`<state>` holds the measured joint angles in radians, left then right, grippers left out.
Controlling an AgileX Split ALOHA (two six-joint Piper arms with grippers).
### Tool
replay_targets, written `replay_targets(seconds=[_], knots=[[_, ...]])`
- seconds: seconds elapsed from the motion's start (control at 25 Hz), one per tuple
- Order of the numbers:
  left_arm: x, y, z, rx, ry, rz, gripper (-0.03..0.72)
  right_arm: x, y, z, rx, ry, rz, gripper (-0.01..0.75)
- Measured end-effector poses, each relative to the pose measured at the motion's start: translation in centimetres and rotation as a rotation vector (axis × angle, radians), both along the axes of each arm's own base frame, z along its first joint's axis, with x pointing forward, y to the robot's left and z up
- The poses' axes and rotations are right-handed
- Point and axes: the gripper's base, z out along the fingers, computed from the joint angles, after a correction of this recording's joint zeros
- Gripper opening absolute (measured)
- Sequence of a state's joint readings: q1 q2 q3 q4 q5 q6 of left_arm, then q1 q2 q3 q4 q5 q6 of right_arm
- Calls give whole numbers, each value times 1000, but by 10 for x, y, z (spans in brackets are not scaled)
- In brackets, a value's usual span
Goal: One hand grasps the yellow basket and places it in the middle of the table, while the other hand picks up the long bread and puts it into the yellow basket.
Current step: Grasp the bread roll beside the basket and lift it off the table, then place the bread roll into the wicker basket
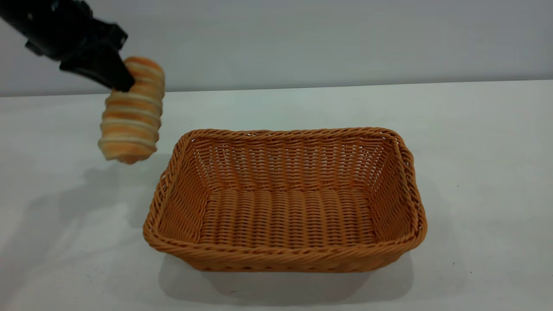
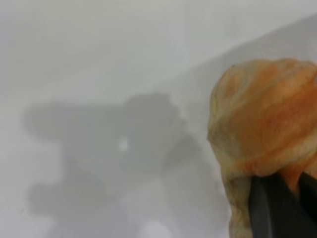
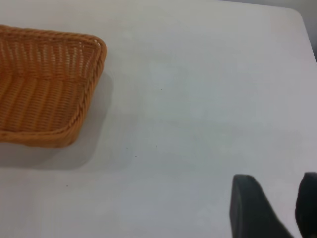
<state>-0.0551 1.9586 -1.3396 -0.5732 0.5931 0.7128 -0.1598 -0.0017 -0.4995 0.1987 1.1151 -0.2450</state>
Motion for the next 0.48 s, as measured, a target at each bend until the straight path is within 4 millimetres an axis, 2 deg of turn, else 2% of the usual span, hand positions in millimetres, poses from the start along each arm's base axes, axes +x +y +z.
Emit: replay_targets(seconds=[0.16, 0.32, 0.48], knots=[[2, -23, 26, -59, -21, -116, 41, 0, 0, 0, 0, 0, 0, 266], [-1, -53, 52, -71, -56, -308, 40, 0, 0, 0, 4, 1, 2, 266], [-8, -78, 68, -78, -63, -465, 40, 1, 1, -3, 18, 15, 12, 266]])
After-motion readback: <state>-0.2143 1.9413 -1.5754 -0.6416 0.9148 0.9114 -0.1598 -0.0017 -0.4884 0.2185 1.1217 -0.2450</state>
